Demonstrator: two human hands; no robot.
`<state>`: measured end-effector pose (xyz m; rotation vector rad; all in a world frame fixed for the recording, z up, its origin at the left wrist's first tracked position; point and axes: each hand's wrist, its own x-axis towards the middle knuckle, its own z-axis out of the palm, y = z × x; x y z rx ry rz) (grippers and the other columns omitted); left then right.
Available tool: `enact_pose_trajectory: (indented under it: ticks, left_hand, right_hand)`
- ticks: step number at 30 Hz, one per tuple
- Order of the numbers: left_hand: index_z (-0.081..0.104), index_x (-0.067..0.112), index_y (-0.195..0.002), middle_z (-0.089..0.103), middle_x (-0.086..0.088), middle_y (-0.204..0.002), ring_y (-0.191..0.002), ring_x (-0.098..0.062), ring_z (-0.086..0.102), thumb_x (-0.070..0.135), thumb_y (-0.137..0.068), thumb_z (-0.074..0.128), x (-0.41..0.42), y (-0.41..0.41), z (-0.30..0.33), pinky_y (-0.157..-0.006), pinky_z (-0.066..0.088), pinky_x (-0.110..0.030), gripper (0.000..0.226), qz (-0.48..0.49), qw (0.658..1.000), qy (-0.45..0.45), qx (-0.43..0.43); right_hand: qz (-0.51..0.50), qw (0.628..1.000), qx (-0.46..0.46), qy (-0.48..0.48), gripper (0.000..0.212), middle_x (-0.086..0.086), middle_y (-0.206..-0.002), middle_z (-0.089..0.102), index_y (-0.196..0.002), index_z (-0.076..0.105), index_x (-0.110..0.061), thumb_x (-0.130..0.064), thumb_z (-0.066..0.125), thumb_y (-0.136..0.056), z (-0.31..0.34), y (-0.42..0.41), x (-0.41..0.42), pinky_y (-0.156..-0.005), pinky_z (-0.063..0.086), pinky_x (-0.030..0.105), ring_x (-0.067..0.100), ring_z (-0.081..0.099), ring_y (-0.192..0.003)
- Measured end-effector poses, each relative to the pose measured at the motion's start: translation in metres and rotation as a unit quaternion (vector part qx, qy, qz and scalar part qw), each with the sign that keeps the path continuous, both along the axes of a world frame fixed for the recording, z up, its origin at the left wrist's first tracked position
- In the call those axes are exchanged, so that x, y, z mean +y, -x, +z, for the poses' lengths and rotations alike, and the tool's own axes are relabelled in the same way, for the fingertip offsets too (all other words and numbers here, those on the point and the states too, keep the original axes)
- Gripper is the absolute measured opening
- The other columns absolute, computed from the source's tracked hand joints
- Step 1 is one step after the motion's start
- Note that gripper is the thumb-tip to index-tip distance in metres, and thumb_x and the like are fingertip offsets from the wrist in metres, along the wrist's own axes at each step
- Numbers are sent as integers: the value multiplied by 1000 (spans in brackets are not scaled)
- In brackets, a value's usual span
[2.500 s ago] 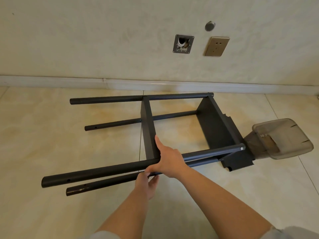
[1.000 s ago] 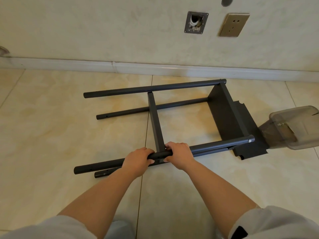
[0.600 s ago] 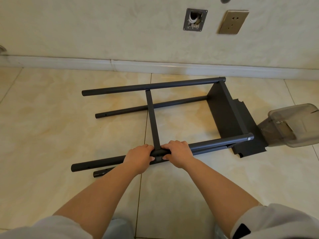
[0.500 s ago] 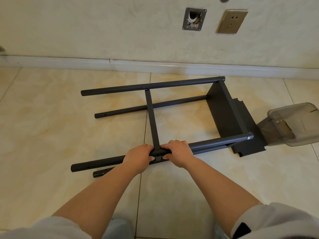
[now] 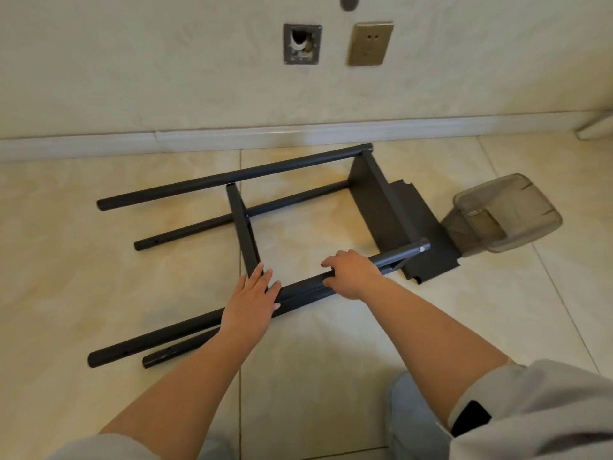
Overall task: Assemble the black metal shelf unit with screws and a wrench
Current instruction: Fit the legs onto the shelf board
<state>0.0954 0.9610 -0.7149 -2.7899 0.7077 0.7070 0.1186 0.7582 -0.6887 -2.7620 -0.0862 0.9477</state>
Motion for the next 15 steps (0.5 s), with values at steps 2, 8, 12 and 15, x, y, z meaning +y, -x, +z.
enact_pose_trajectory:
  ticks: [2, 8, 12, 15]
  left_hand:
    - [19, 17, -149, 24, -5, -155, -145, -23, 13, 30, -104, 29, -13, -1, 1, -116, 12, -37, 48, 13, 999, 31, 18]
    - [19, 18, -150, 40, -1, -141, -112, -22, 53, 20, -103, 34, -64, -7, 4, -87, 45, -32, 49, 11, 994, 103, 20]
    - [13, 19, -151, 24, 0, -153, -131, -22, 37, 16, -101, 39, -115, -9, -1, -103, 36, -33, 56, -25, 988, 150, 16]
    - [9, 16, -151, 16, -3, -156, -137, -22, 28, 16, -99, 42, -152, -9, -5, -111, 30, -34, 62, -76, 985, 152, -8]
  right_hand:
    - [-38, 999, -7, -2, 45, 6, -135, 45, -140, 42, -22, -31, 49, -97, 2, 4, -23, -100, 41, 39, 26, 43, -123]
    - [-57, 998, -39, -13, 39, 3, -133, 47, -136, 47, -18, -19, 45, -98, 1, 17, -62, -101, 41, 37, 22, 41, -123]
    - [-49, 996, -80, -7, 46, -3, -142, 41, -141, 40, -24, -17, 47, -96, -3, 24, -78, -106, 34, 34, 18, 31, -133]
    - [-61, 990, -124, 13, 43, -3, -138, 44, -136, 46, -25, -16, 48, -94, -8, 24, -99, -105, 34, 32, 18, 35, -130]
